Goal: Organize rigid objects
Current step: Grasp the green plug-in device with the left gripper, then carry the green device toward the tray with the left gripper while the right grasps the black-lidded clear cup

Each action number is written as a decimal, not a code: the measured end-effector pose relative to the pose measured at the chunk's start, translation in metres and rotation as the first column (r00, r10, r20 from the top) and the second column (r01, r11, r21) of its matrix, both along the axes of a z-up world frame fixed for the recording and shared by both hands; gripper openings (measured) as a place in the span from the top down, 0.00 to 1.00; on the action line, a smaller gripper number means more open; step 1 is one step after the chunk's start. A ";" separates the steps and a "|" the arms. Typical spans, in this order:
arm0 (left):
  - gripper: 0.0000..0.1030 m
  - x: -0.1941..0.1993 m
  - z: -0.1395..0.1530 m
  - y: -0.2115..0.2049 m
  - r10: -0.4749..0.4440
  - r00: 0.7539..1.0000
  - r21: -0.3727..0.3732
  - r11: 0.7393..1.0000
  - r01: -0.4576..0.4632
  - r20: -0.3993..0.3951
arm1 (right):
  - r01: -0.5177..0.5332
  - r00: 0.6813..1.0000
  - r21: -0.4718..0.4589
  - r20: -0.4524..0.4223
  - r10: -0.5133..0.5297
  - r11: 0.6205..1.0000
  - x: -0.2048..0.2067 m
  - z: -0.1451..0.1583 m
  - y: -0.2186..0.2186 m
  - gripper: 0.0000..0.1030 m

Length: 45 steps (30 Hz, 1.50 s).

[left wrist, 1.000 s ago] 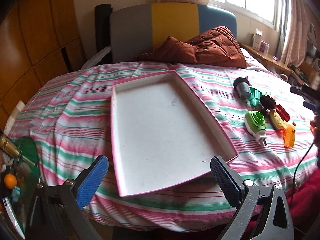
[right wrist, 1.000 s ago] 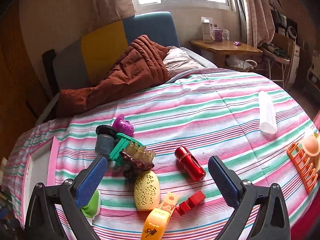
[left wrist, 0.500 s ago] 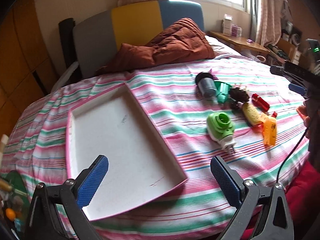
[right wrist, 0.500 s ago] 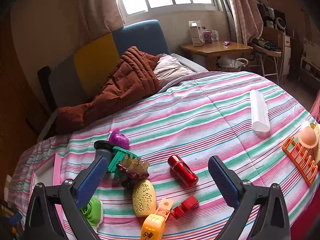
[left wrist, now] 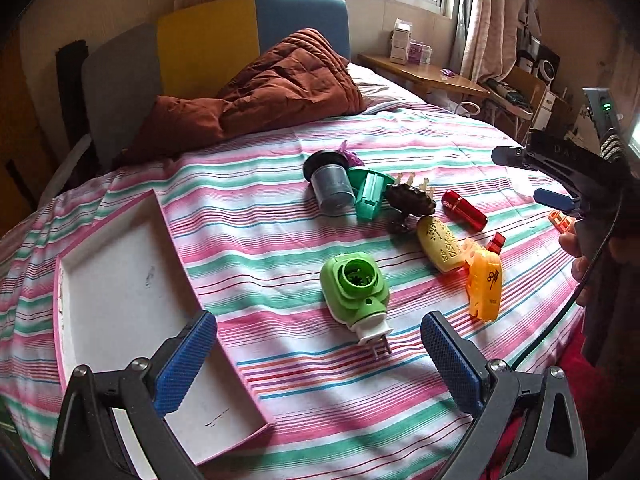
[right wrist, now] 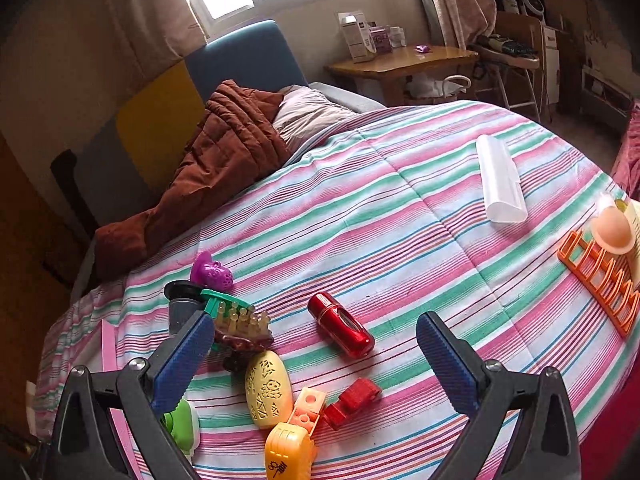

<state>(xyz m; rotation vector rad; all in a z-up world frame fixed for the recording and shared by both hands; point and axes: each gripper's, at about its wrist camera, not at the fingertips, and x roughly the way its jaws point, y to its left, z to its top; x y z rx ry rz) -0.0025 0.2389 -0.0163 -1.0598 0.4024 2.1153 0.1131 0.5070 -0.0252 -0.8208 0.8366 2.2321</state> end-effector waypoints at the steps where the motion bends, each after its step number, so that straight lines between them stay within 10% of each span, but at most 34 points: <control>1: 0.01 -0.002 -0.003 0.003 -0.001 1.000 0.000 1.000 0.001 0.016 | 0.005 1.000 -0.010 0.003 -0.005 1.000 0.000 -0.001 0.002 0.00; 18: 0.13 -0.045 -0.059 0.064 0.041 0.994 -0.128 0.991 -0.027 0.102 | 0.000 1.000 -0.022 0.013 0.000 1.000 -0.001 -0.003 0.003 0.00; 23: 0.48 -0.044 -0.074 0.066 0.026 0.990 -0.124 0.992 -0.008 0.137 | 0.022 1.000 -0.027 0.013 -0.022 0.999 0.001 -0.004 0.009 0.02; 36: 0.49 -0.015 -0.056 0.035 0.019 0.999 -0.051 0.999 -0.017 0.046 | 0.117 0.990 -0.210 -0.048 -0.130 0.971 0.022 -0.024 0.036 0.28; 45: 0.49 0.005 -0.021 0.000 0.034 0.999 0.021 0.999 -0.034 -0.008 | -0.101 0.994 -0.191 -0.052 0.093 0.976 -0.011 -0.024 0.008 0.38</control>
